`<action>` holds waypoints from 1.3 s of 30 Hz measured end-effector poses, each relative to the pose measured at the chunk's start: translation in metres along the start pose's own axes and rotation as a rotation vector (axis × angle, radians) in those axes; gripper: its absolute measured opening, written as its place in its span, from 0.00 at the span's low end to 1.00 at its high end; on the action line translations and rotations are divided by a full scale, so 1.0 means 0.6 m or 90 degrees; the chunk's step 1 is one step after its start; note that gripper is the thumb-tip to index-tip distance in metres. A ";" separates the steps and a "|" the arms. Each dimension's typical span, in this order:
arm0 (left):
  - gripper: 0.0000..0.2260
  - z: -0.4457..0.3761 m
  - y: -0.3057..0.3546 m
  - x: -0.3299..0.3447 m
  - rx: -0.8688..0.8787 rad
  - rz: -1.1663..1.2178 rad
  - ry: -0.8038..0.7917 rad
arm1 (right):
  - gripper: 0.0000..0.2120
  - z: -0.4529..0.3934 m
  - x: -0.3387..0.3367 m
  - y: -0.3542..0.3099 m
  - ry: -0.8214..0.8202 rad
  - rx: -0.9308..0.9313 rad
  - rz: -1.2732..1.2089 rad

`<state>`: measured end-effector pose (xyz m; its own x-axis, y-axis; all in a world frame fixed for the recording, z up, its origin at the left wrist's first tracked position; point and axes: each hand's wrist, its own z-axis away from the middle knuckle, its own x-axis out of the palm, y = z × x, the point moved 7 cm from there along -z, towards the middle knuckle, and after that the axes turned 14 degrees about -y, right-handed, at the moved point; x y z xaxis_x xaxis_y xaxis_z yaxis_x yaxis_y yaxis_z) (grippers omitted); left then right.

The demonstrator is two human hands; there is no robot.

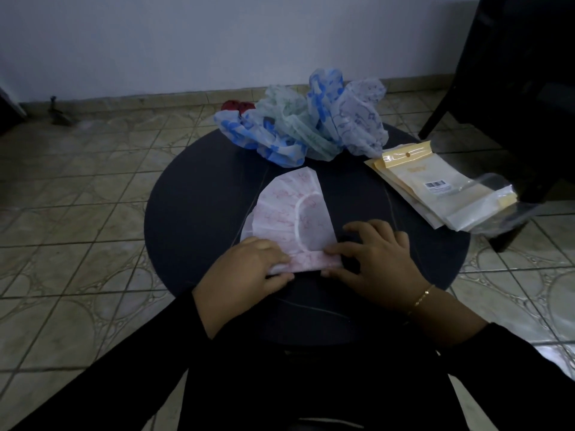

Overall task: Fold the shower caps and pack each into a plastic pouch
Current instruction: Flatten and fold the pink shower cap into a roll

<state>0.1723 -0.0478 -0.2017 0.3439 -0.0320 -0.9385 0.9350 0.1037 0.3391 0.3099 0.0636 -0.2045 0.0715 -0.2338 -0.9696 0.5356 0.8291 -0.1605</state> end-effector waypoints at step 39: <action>0.30 -0.010 -0.027 -0.007 -0.028 -0.051 -0.022 | 0.25 -0.013 -0.002 0.016 -0.045 0.067 -0.025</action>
<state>0.1552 -0.0433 -0.2038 0.2724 -0.0764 -0.9591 0.9550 0.1433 0.2598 0.3086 0.0758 -0.2061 0.1060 -0.3036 -0.9469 0.6238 0.7619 -0.1744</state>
